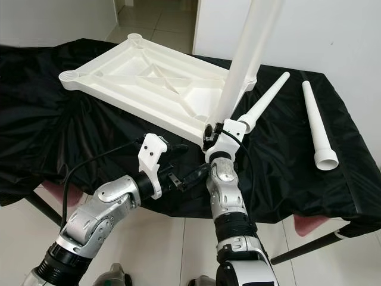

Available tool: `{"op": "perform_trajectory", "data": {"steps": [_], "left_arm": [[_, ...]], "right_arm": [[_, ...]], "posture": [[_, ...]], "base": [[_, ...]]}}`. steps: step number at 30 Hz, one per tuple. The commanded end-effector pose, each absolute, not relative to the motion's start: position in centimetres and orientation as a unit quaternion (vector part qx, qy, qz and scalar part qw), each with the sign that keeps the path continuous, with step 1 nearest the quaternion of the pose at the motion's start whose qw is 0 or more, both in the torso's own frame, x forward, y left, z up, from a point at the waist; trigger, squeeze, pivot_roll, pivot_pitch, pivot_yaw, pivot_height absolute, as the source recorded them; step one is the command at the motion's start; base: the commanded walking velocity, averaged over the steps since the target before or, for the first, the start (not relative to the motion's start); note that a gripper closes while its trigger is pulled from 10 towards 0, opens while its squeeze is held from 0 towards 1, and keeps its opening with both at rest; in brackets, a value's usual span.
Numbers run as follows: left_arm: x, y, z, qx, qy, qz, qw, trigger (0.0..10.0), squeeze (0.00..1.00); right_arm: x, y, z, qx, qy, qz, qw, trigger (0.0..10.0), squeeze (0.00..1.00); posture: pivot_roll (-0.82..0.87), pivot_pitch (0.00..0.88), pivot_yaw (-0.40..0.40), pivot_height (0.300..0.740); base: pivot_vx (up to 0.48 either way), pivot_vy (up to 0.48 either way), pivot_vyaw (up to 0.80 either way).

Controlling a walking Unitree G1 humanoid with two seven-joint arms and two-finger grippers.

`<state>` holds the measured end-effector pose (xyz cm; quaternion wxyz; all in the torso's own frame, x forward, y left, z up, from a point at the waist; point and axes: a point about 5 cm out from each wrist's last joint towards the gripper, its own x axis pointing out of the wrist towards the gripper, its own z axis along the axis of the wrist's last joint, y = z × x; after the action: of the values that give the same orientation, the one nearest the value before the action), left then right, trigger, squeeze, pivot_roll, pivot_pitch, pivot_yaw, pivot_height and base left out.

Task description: Building children table

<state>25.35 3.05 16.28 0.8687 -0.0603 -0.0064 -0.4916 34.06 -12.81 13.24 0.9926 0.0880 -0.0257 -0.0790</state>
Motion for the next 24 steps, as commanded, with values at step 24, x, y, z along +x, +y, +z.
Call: {"op": "perform_trajectory", "data": {"steps": [24], "left_arm": [[25.4, 2.6, 16.7, -0.059, -0.015, -0.506, 0.861, 10.0, 0.0]], "right_arm": [[33.0, -14.7, 11.6, 0.095, 0.021, -0.215, 0.972, 10.0, 0.0]], "posture": [[0.06, 0.024, -0.064, 0.74]], "base": [[0.0, 0.0, 0.0]]}}
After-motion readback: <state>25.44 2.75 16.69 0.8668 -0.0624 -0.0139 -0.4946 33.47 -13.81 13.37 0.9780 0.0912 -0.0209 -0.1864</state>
